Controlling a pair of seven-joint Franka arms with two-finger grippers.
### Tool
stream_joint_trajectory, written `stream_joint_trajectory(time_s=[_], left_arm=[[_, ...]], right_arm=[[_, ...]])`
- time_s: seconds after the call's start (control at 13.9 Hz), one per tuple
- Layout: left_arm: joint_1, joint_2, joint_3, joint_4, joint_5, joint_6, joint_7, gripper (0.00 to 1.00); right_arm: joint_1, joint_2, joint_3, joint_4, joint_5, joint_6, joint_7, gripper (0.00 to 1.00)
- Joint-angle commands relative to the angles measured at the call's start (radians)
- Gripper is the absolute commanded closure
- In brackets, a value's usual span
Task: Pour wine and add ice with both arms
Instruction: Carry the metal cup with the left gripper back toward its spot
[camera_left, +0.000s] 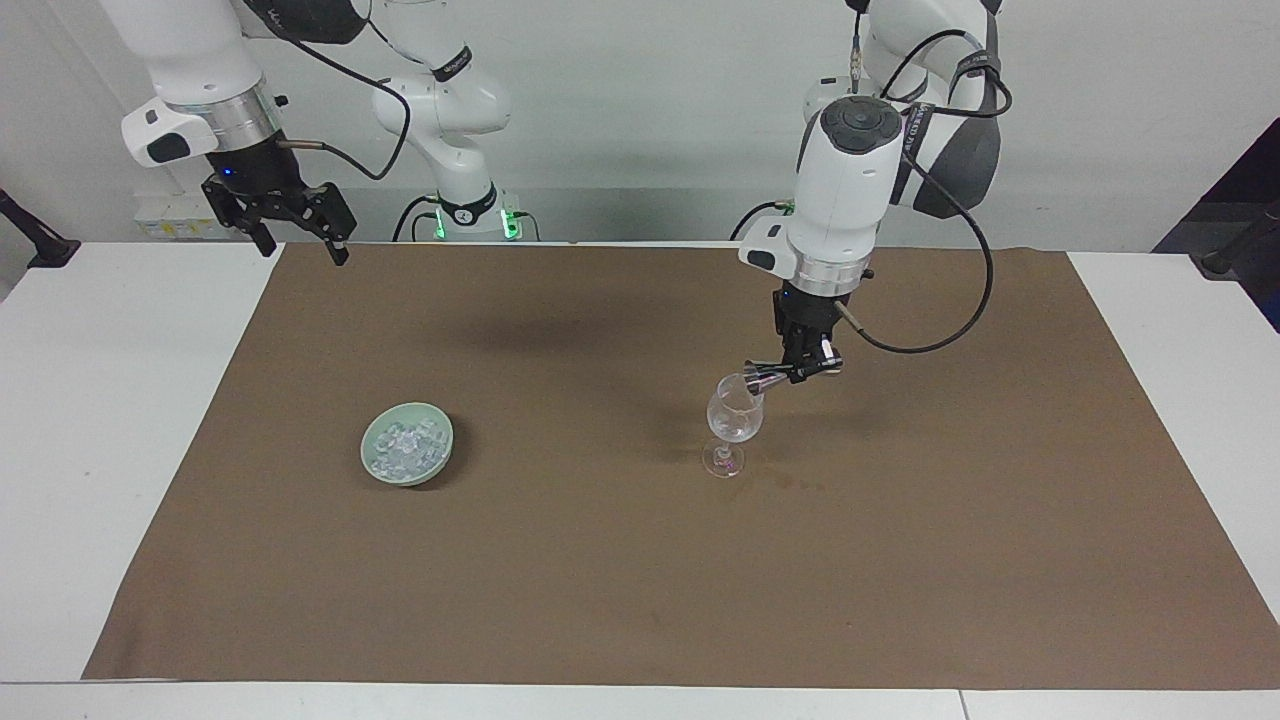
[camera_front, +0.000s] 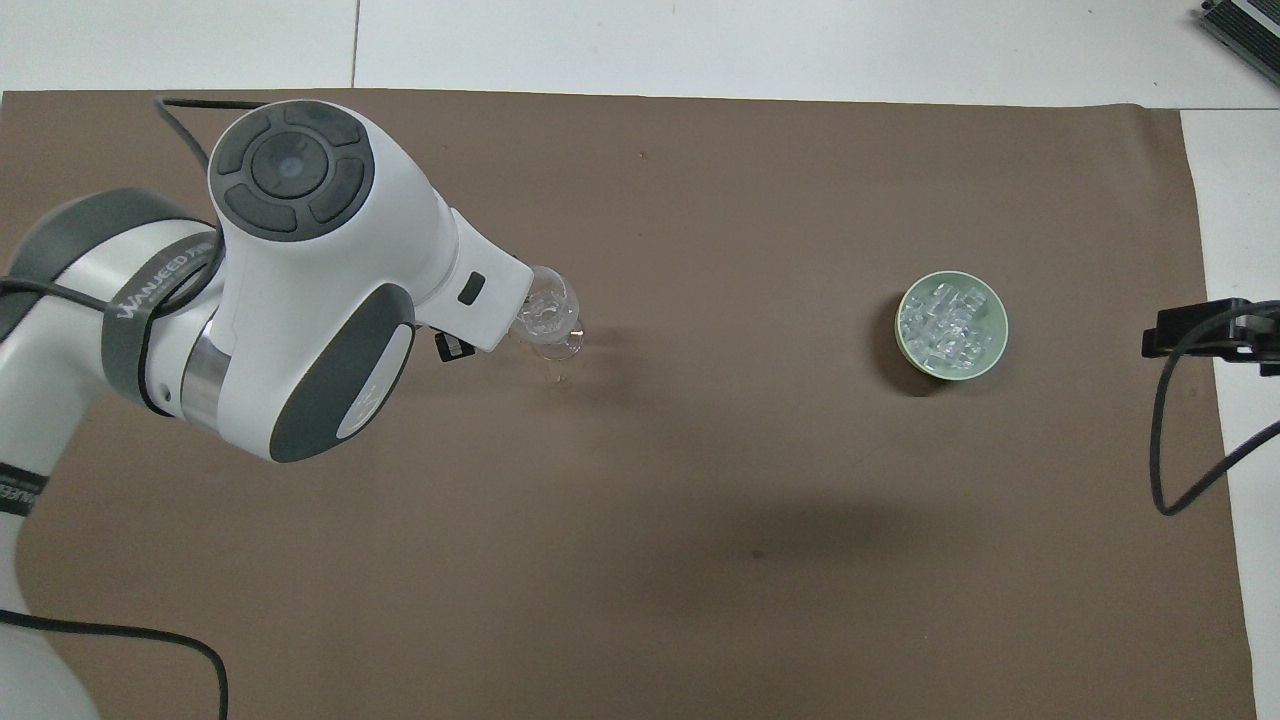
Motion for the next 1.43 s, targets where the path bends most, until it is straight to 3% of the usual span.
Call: stream_joint_trajectory(time_s=[0.0,0.29,0.72,0.86,1.0,1.36], left_arm=[[-0.019,0.014,0.019,0.04,0.019,-0.028,-0.02,1.0],[0.048,0.004,0.024,0.058,-0.031,-0.063,0.018,1.0],[0.324,0.021,0.021,0.037,-0.289,-0.052,0.487,1.0],[0.418,0.028,0.021,0.009,-0.443,-0.06,0.698,1.0],[0.507,0.063,0.021,-0.02,-0.6,-0.077,0.905,1.0],[0.731,0.206,0.021,-0.019,-0.861,-0.273,1.301,1.0]], right_arm=[[-0.015,0.002,0.008,0.002,0.021,0.006,-0.02,0.0],[-0.015,0.002,0.008,0.002,0.021,0.006,-0.02,0.0],[-0.015,0.004,0.008,0.002,0.021,0.006,-0.02,0.0],[-0.015,0.002,0.008,0.002,0.021,0.006,-0.02,0.0],[-0.015,0.002,0.008,0.002,0.021,0.006,-0.02,0.0],[-0.015,0.002,0.008,0.002,0.021,0.006,-0.02,0.0]])
